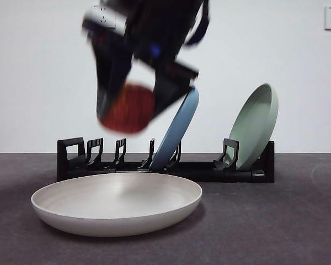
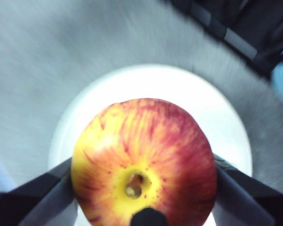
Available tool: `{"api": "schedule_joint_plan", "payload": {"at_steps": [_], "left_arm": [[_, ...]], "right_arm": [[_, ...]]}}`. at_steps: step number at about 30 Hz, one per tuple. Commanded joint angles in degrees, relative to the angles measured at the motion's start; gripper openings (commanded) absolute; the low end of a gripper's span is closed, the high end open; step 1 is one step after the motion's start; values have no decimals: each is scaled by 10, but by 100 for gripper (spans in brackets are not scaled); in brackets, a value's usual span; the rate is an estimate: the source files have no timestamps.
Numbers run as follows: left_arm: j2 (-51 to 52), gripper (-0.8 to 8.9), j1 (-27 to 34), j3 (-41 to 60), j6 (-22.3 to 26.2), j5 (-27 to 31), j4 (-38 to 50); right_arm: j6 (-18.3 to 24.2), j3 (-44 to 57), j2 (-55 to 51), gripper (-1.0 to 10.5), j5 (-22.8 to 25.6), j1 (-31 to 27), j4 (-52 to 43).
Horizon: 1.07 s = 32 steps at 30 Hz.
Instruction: Take the yellow plate from the plate rack,put the plate on the table,take the apple from the table,put the apple in the plate
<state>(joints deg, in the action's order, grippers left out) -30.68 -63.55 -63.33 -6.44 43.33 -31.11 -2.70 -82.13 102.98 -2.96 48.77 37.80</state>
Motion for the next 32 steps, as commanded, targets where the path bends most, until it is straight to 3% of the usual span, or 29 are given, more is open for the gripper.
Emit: {"api": "schedule_joint_plan", "payload": {"at_steps": [1,9,14,17,32], "left_arm": [[1,407,-1,2,7,1,-7],[1,407,-1,2,5,1,-29],[1,407,-1,2,4,1,-43],[1,407,-1,2,4,1,-49],[-9,407,-1,2,-26,1,-97]], "right_arm": [[3,-1,42,-12,3,0,-4],[13,-1,109,28,3,0,-4],[13,-1,110,401,3,0,3],[13,-1,110,545,3,0,6],[13,-35,76,539,3,0,59]]}}
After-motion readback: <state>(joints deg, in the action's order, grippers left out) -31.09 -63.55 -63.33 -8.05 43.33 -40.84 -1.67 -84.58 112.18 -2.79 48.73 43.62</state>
